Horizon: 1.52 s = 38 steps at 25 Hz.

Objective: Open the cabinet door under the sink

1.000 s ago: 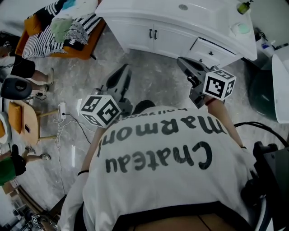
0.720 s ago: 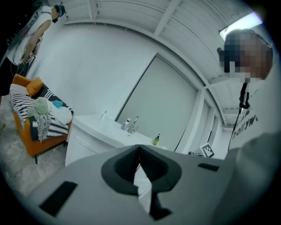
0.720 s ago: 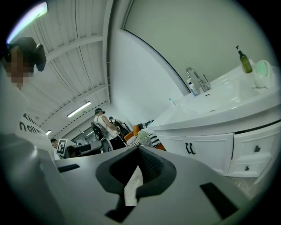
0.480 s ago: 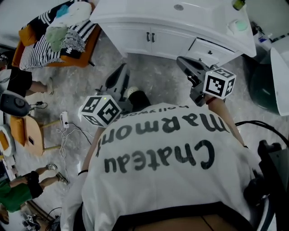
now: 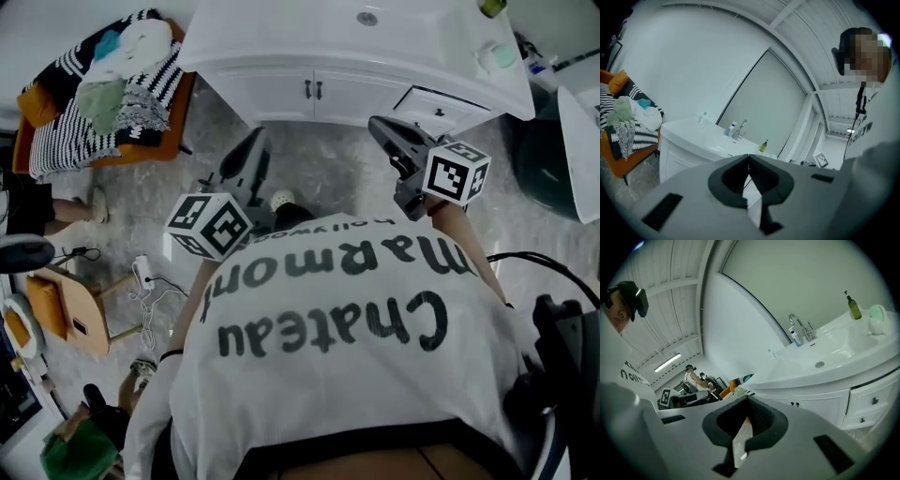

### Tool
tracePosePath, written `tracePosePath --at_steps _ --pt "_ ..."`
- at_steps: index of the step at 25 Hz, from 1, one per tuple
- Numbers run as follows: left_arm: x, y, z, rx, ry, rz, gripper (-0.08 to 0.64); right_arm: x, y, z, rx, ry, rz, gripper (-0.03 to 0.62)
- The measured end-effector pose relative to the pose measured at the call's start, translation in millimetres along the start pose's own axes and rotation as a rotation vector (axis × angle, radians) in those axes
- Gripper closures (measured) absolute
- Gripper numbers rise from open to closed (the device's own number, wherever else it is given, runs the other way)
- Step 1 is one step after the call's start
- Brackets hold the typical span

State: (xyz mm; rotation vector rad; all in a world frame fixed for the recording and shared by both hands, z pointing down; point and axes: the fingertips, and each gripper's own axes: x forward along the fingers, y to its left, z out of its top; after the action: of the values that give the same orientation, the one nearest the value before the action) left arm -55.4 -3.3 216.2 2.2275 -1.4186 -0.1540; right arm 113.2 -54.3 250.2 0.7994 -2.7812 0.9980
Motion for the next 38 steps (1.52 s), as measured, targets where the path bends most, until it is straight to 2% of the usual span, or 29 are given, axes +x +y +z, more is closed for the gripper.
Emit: tracePosePath --at_steps 17,24,33,38 --pt "43.2 98.0 56.9 0.044 0.116 -0.196 0.551 92.2 -4.8 27.8 0.064 -0.117 -0.197 0.586" --pt "52.5 118.1 70.5 0.067 0.138 -0.269 0.551 110.6 0.3 25.6 0.083 -0.16 -0.256 0.586" --pt "62.6 123.2 51.1 0.097 0.202 -0.312 0.551 109.7 -4.6 14.0 0.115 -0.161 -0.304 0.586" --pt "68.6 114.5 35.7 0.054 0.224 -0.311 0.551 109.0 -14.2 9.1 0.122 -0.131 -0.298 0.586"
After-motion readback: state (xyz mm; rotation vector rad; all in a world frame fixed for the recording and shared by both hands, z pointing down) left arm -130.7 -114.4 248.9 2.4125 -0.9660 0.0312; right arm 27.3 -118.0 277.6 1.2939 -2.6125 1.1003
